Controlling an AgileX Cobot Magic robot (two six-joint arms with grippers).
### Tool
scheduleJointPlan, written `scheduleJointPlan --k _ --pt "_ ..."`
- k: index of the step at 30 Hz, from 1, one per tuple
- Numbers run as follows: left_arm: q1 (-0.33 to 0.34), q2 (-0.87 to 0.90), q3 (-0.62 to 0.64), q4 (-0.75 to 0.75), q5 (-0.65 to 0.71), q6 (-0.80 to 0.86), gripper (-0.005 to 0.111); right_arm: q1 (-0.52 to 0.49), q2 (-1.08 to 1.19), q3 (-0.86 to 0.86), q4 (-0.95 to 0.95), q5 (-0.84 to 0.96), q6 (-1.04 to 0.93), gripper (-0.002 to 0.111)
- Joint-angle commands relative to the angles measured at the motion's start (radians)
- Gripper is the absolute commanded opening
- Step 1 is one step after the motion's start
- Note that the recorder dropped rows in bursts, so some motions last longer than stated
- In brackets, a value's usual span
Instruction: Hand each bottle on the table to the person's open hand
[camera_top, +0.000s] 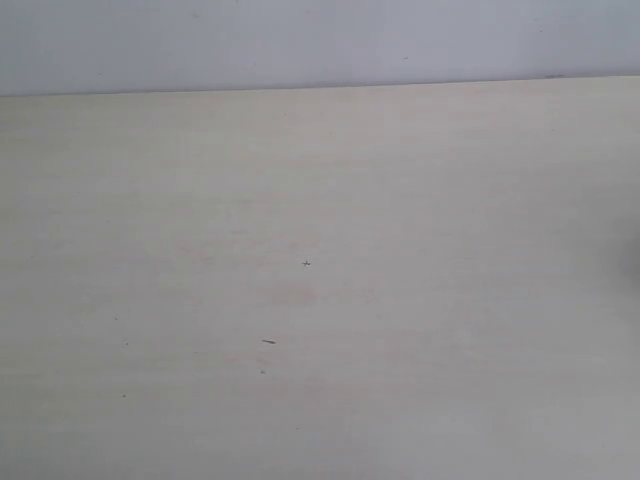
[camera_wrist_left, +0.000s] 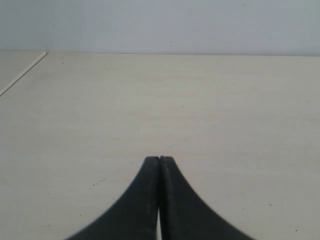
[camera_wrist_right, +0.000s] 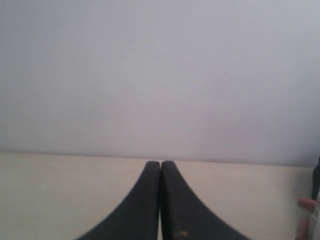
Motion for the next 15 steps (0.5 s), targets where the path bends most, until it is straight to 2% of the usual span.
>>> scheduleJointPlan --k 1,13,14,15 --pt "0.002 -0.006 0.002 -0.005 -0.007 0.004 0.0 -0.021 -0.008 0.113 -0.008 -0.051 -0.021 0.0" --pt "0.002 -0.006 0.002 -0.005 -0.007 0.004 0.0 -0.021 -0.008 0.155 -0.055 -0.041 -0.022 0.0" --pt "0.002 -0.006 0.002 -0.005 -0.007 0.004 0.0 -0.021 -0.008 0.155 -0.098 -0.041 -0.021 0.0" --pt "0.002 -0.006 0.002 -0.005 -0.007 0.004 0.0 -0.021 -0.008 0.155 -0.277 -0.041 -0.018 0.0"
